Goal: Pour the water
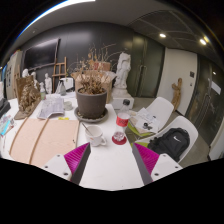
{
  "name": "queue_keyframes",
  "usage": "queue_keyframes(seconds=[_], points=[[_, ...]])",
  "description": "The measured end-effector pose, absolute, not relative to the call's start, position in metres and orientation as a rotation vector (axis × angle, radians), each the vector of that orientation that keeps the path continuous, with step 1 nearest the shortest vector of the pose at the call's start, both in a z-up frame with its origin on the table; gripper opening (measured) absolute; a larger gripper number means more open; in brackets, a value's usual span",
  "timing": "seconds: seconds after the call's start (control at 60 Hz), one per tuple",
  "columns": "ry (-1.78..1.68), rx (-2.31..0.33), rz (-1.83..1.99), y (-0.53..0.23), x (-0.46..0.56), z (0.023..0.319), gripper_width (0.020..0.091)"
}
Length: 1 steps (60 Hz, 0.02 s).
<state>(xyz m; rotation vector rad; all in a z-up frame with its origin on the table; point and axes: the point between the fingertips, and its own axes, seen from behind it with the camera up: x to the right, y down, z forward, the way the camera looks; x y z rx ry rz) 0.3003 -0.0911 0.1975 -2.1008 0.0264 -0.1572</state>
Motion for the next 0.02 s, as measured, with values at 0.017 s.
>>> queue_keyframes(seconds=[0.017], points=[[0.025,-2.096,-0.160,-0.0908,0.3008,0.1990,0.0858]])
